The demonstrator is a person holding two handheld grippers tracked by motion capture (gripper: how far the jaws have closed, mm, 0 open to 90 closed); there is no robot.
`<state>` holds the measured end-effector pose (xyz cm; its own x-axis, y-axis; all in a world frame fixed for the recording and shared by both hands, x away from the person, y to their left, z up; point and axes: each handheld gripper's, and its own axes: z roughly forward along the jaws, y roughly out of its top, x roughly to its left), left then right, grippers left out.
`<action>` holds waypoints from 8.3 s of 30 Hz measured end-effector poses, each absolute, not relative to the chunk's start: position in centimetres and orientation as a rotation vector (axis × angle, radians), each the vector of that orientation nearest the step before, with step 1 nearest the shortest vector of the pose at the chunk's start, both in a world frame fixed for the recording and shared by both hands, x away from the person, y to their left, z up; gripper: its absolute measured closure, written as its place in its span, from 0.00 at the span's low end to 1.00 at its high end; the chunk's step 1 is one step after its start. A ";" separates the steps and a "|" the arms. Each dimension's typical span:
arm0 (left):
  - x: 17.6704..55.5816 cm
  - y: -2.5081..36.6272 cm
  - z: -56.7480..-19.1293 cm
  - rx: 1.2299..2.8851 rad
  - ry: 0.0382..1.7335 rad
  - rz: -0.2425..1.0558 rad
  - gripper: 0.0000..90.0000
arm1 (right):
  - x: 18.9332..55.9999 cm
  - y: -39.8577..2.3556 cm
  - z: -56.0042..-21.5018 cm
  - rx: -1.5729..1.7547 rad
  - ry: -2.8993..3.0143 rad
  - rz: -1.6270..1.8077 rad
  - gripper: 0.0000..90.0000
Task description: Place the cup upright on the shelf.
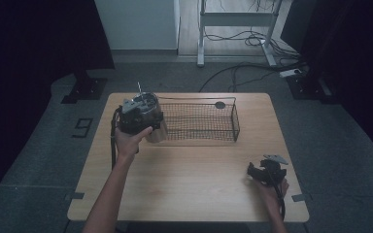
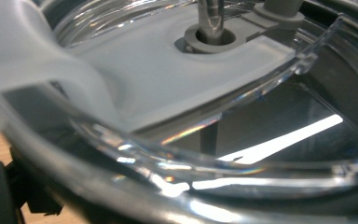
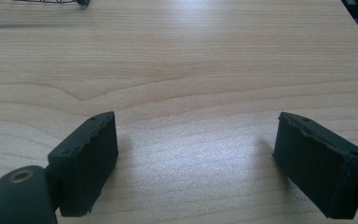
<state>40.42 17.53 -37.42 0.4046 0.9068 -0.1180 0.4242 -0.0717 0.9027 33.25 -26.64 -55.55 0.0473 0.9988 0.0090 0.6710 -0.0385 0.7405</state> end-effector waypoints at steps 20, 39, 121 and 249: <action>42.5 15.6 -36.7 1.717 1.179 0.668 0.04 | 33.3 -26.7 -55.6 1.769 1.677 0.755 0.15; 44.9 14.5 -36.5 1.723 1.191 0.662 0.04 | 33.3 -26.7 -55.6 1.769 1.677 0.755 0.15; 52.4 10.3 -46.3 1.829 1.365 0.619 0.04 | 33.3 -26.7 -55.5 1.770 1.677 0.753 0.15; 30.1 19.9 -50.1 1.957 1.085 0.452 0.04 | 33.3 -26.6 -55.5 1.775 1.674 0.751 0.15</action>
